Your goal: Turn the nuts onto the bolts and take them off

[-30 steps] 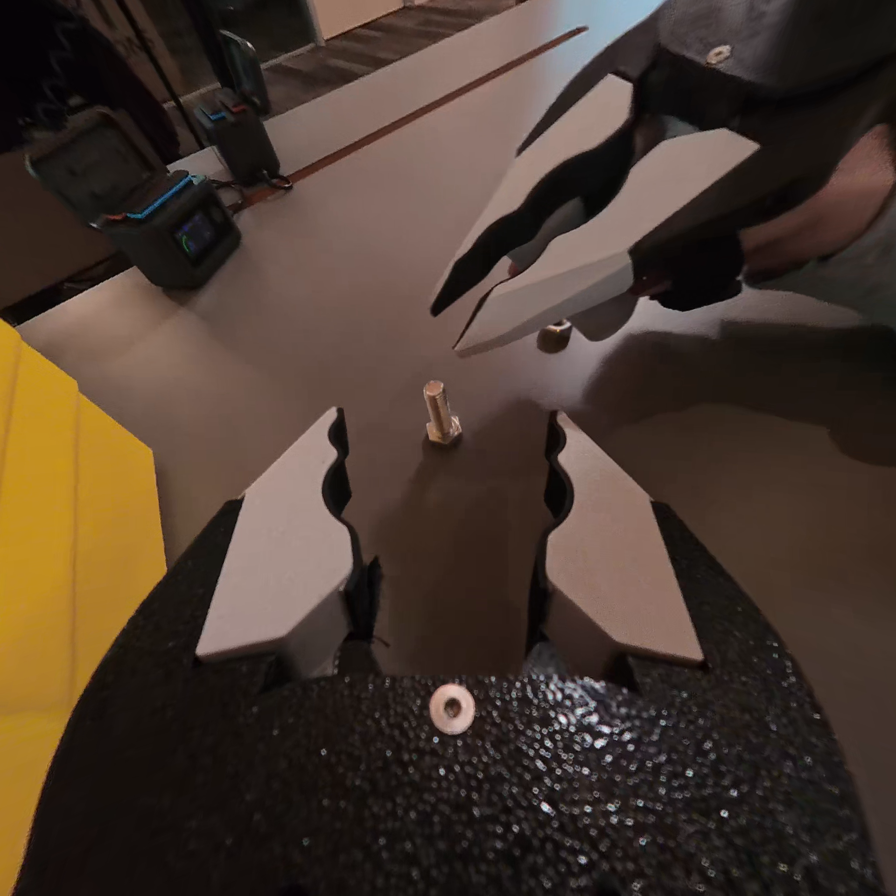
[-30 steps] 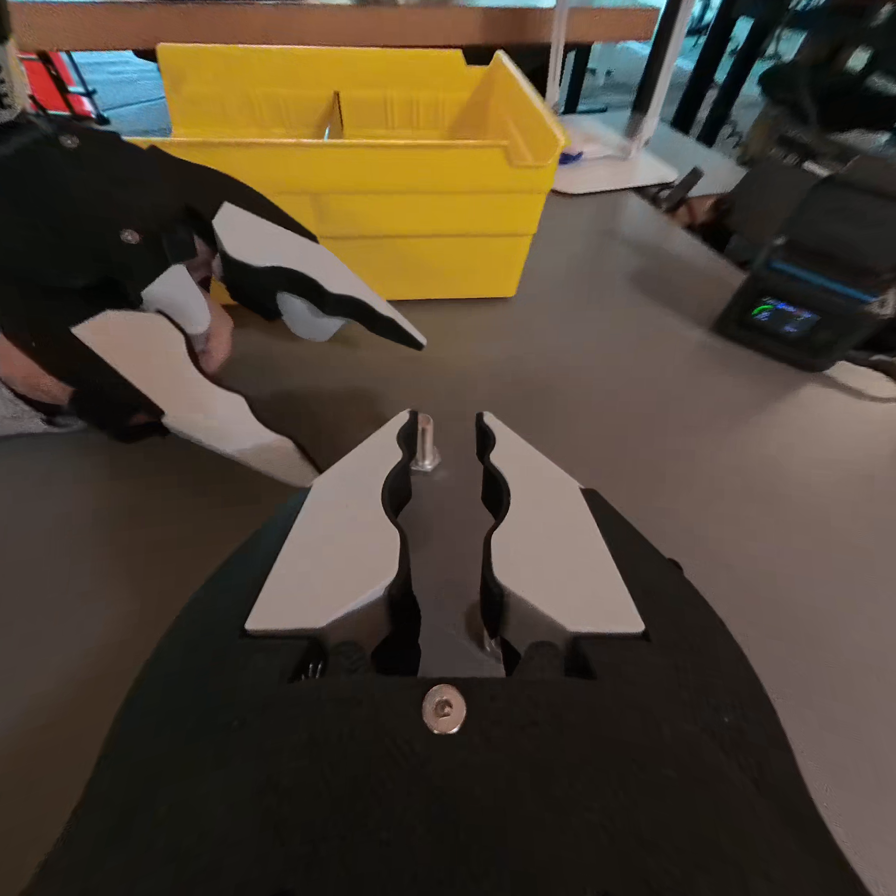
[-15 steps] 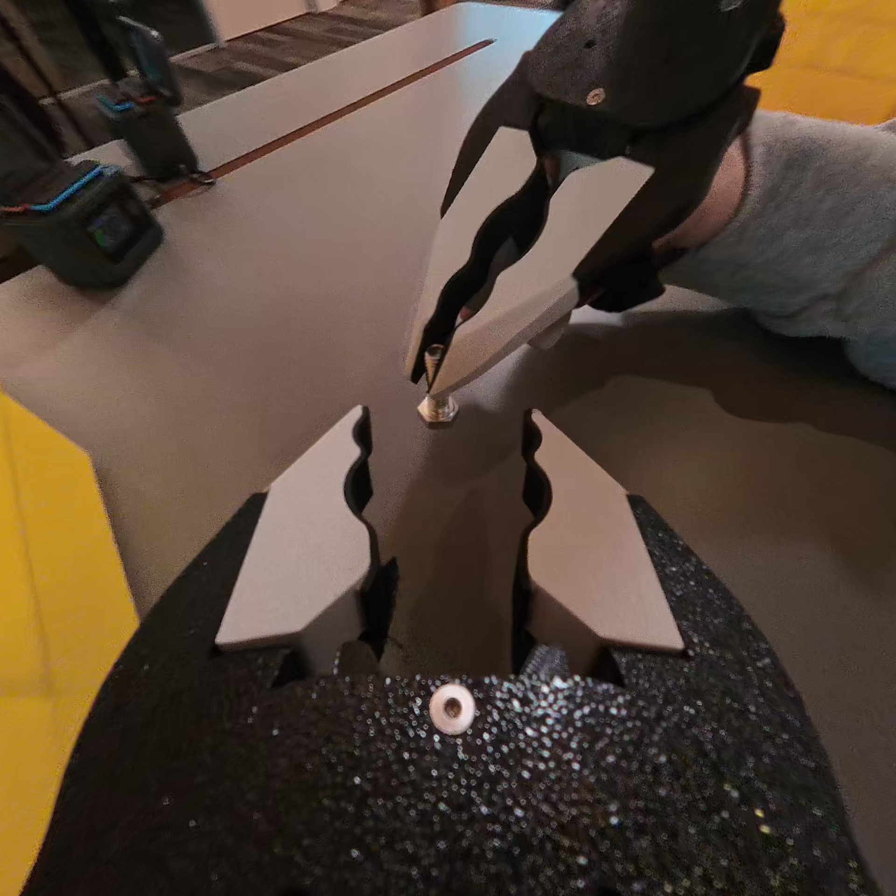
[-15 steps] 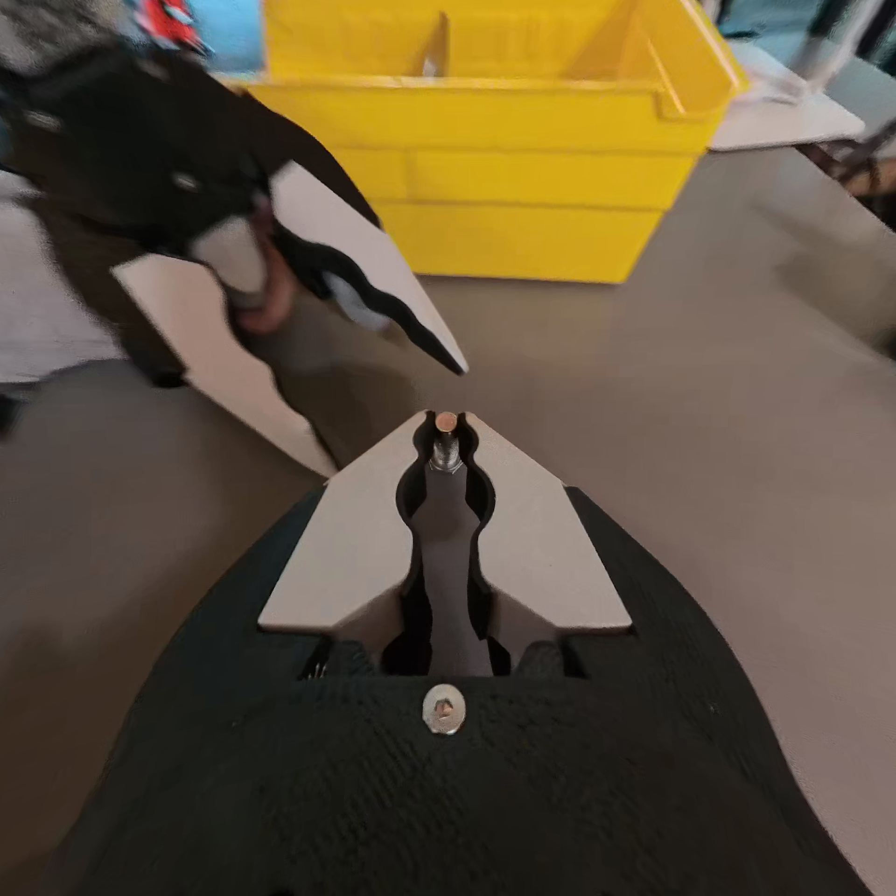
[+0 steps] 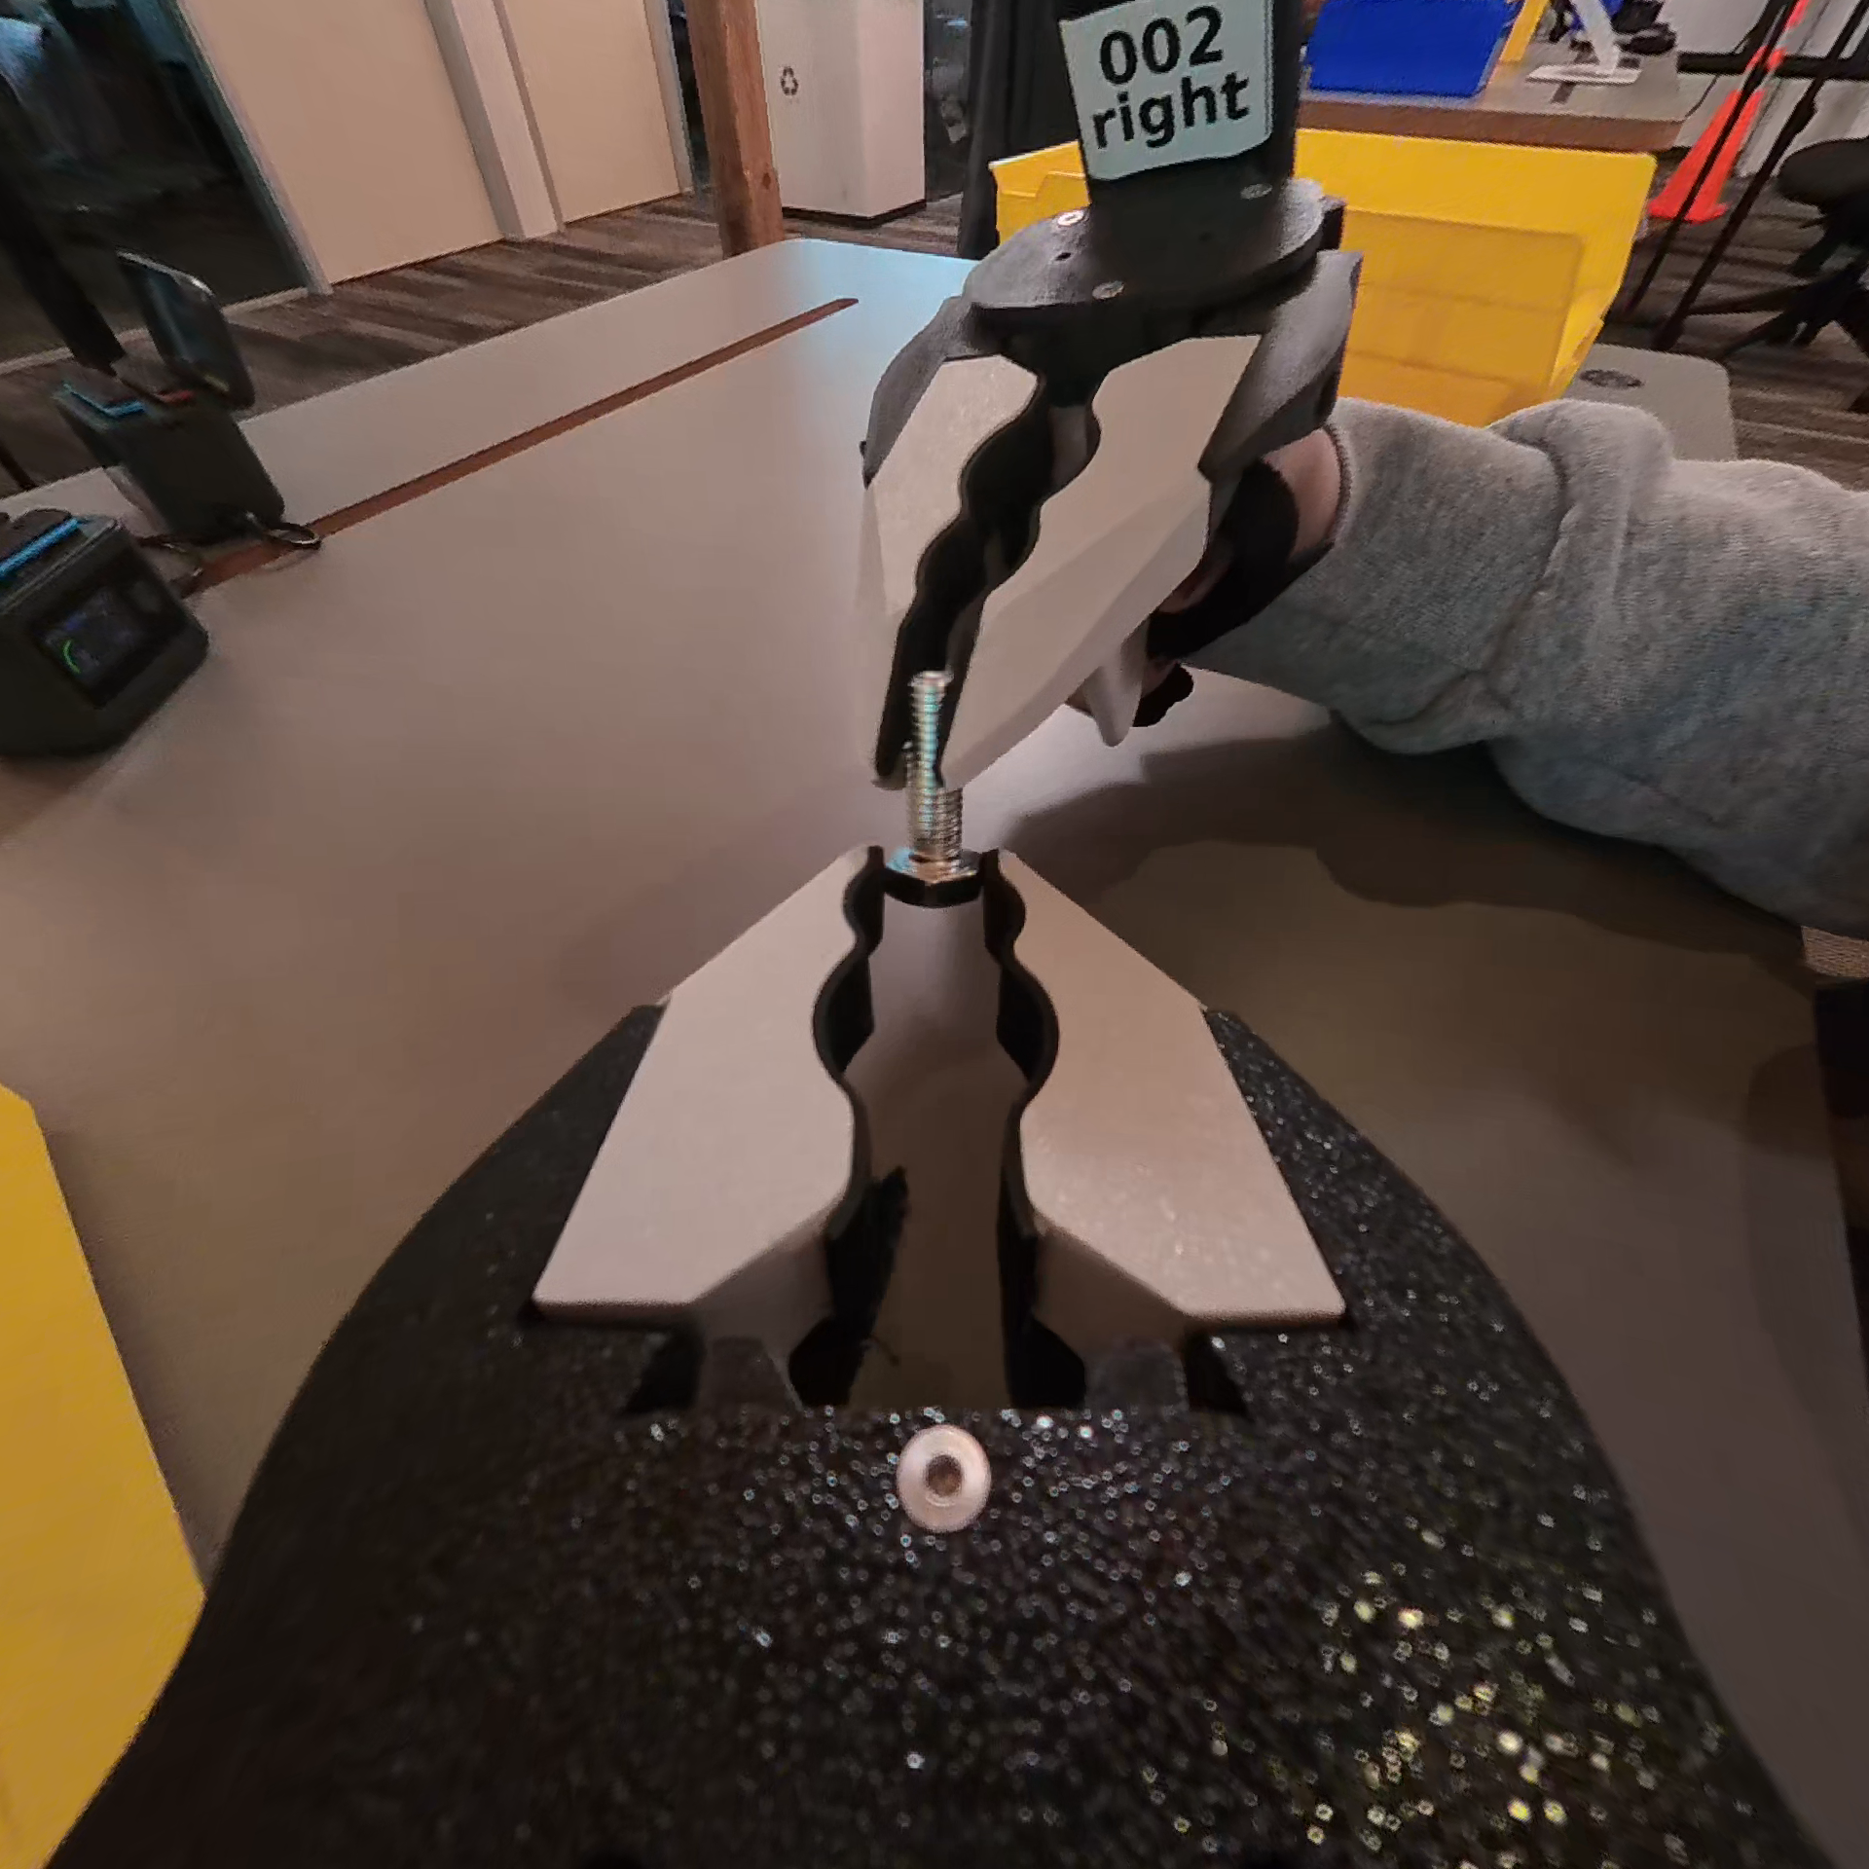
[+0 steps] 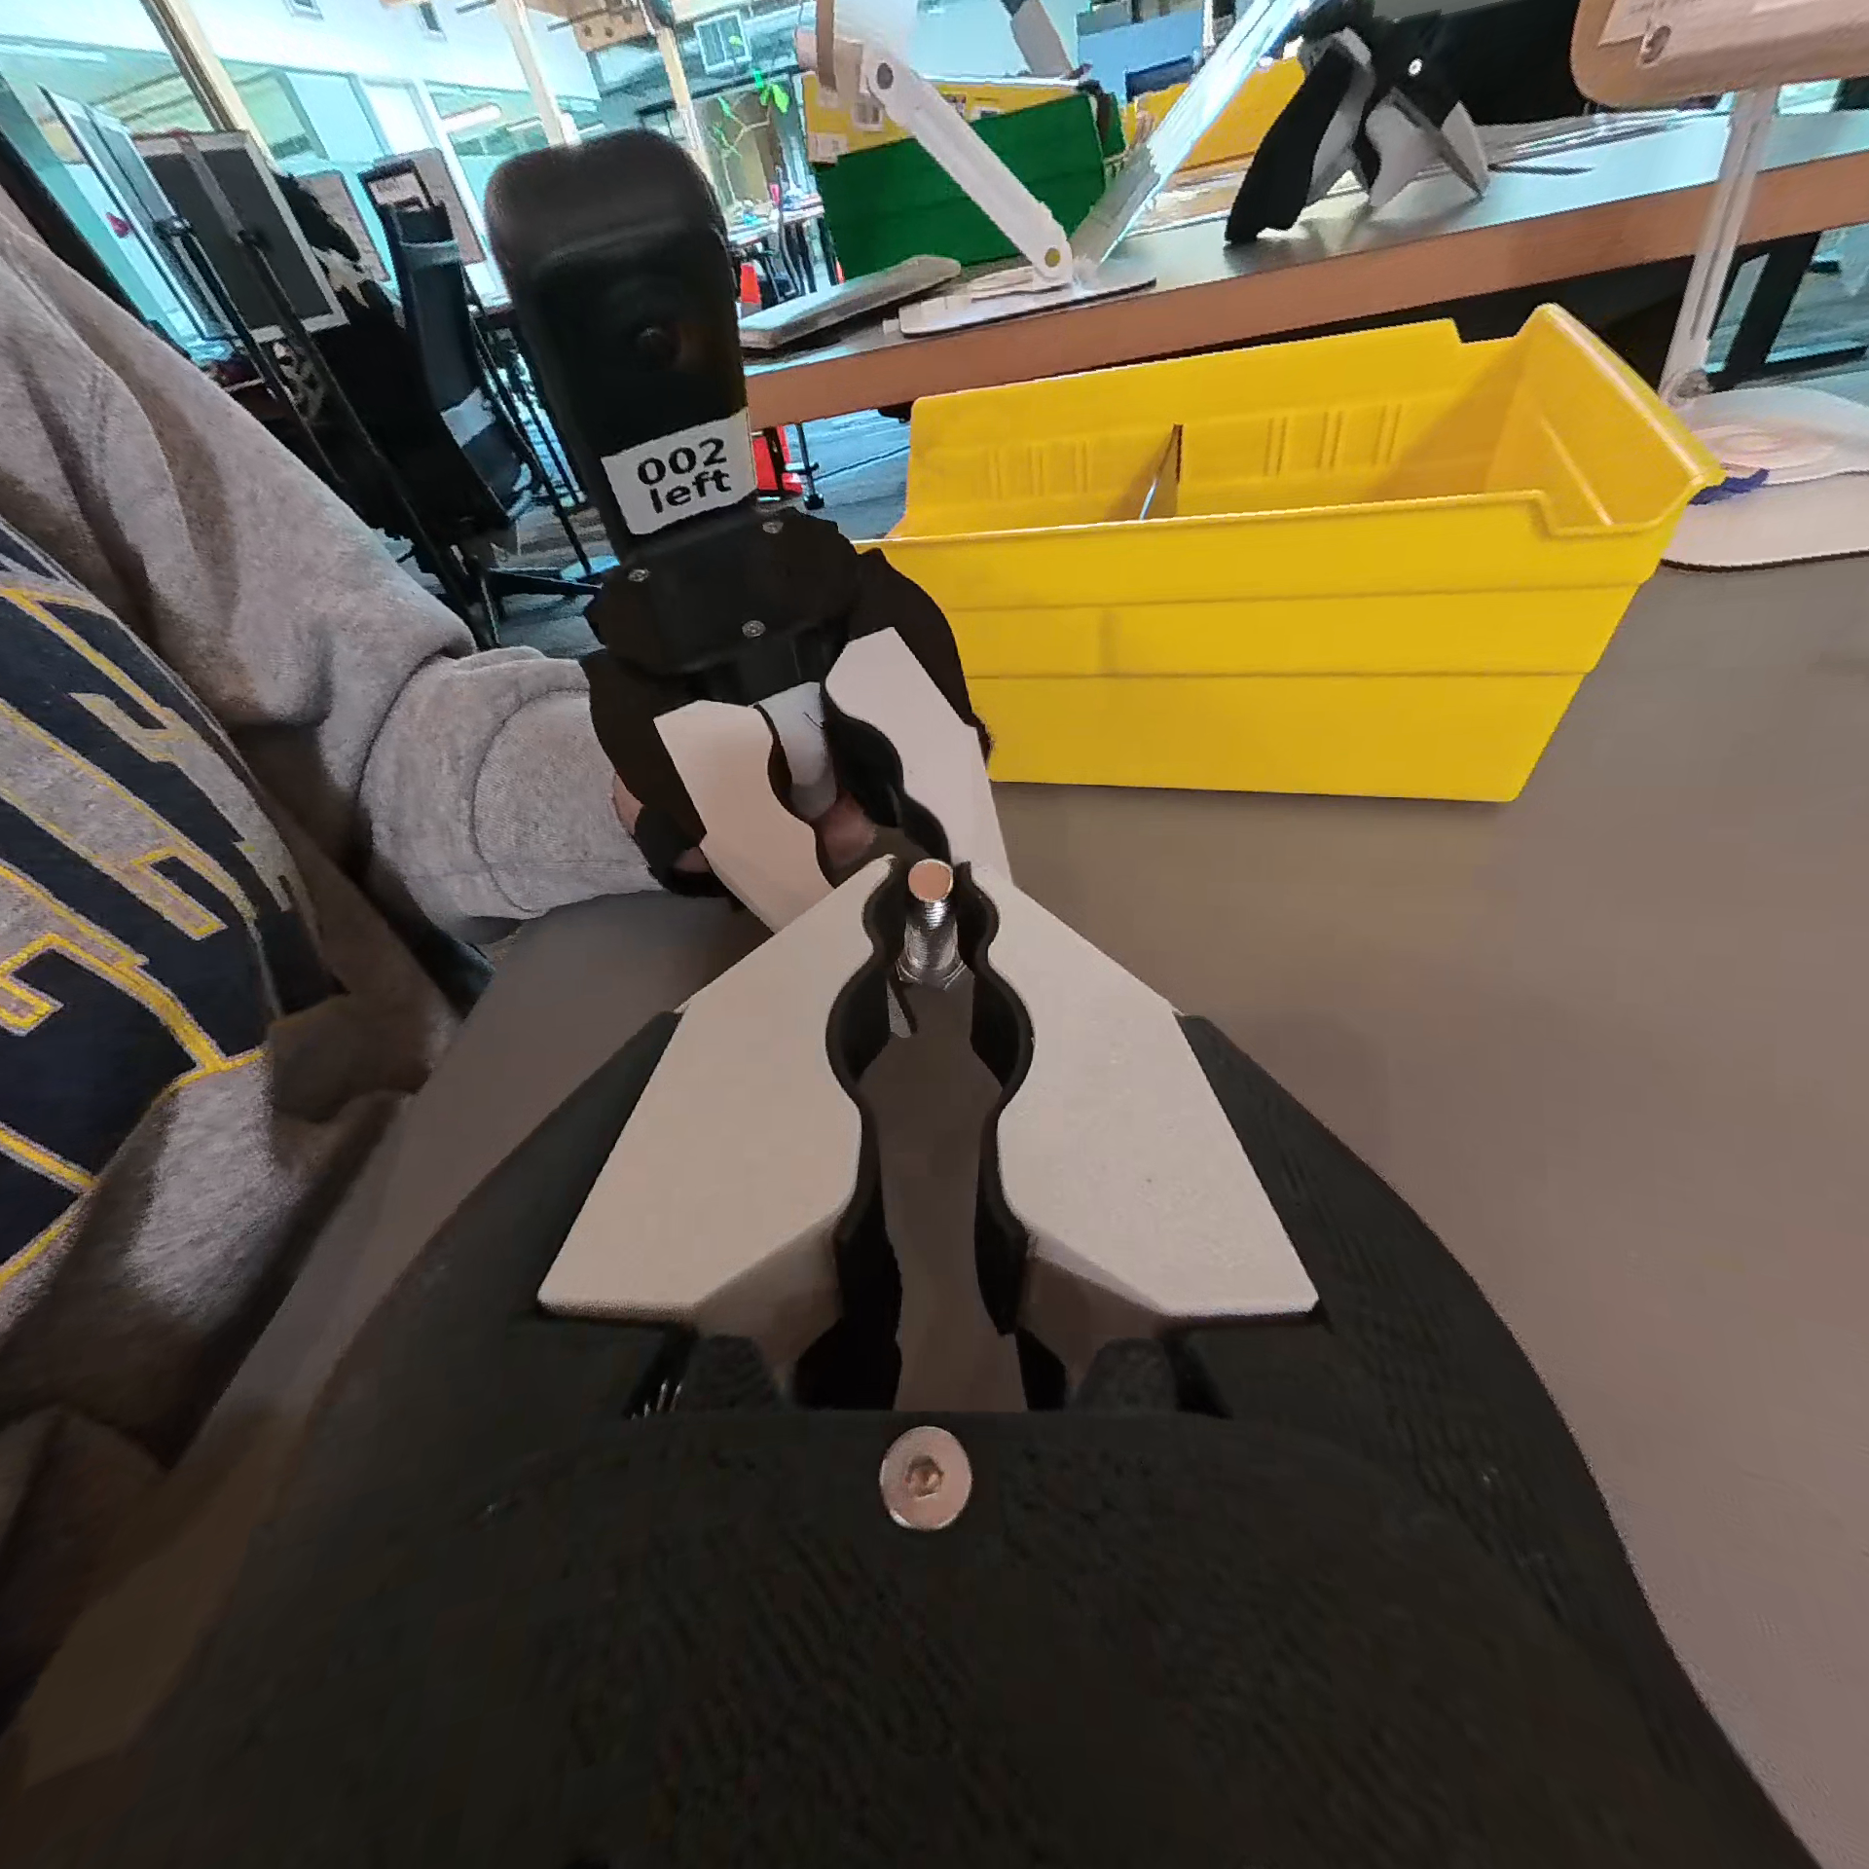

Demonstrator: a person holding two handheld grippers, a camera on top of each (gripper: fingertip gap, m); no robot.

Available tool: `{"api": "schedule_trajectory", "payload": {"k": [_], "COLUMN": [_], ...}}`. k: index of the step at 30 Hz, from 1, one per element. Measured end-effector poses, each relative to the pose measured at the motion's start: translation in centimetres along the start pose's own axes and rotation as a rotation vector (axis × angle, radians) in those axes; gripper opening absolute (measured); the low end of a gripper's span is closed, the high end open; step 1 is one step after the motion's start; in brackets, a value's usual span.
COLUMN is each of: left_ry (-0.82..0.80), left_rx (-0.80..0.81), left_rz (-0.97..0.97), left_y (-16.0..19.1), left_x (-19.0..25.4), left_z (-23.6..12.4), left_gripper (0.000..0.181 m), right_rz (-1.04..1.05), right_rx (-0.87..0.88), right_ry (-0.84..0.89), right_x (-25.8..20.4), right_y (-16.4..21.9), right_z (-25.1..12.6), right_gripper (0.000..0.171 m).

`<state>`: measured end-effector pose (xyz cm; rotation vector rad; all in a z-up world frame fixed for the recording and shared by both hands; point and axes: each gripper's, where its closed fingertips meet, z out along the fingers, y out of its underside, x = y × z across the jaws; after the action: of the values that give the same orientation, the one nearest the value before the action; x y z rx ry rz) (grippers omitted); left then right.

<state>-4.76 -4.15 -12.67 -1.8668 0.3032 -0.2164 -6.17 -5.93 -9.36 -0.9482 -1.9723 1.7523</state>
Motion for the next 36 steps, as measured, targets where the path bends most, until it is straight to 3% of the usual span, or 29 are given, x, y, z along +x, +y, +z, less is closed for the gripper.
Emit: {"api": "schedule_trajectory", "payload": {"k": [1, 19, 22, 24, 28, 31, 36], "left_ry": [0.007, 0.023, -0.02, -0.076, -0.18, -0.2, -0.144], "left_rx": [0.005, 0.106, 0.109, 0.13, 0.211, 0.299, 0.447], "left_rz": [-0.003, 0.047, 0.036, 0.023, 0.017, 0.008, -0.014], "left_y": [-0.1, -2.2, -2.7, -3.2, -4.8, -6.5, -8.7], "left_x": [0.1, 1.0, 0.1, -1.2, -3.8, -4.9, -5.2], "left_z": [0.0, 1.0, 1.8, 2.2, 3.1, 4.3, 6.4], "left_gripper": [0.016, 0.015, 0.015, 0.015, 0.015, 0.015, 0.015], "right_rz": [0.001, 0.003, -0.019, -0.014, 0.015, 0.06, 0.055], "right_rx": [0.005, 0.096, 0.105, 0.102, -0.184, -0.403, -0.486], "right_ry": [-0.004, -0.02, 0.069, 0.204, 0.468, 0.515, 0.504], "right_x": [0.0, -0.6, 0.7, 2.9, 7.1, 8.0, 8.1], "right_y": [-0.1, -1.6, -1.7, -1.4, 4.2, 8.3, 9.8], "right_z": [-0.1, -2.3, -3.4, -5.0, -8.6, -9.4, -8.7], "right_gripper": [0.008, 0.008, 0.011, 0.023, 0.026, 0.028, 0.022]}}
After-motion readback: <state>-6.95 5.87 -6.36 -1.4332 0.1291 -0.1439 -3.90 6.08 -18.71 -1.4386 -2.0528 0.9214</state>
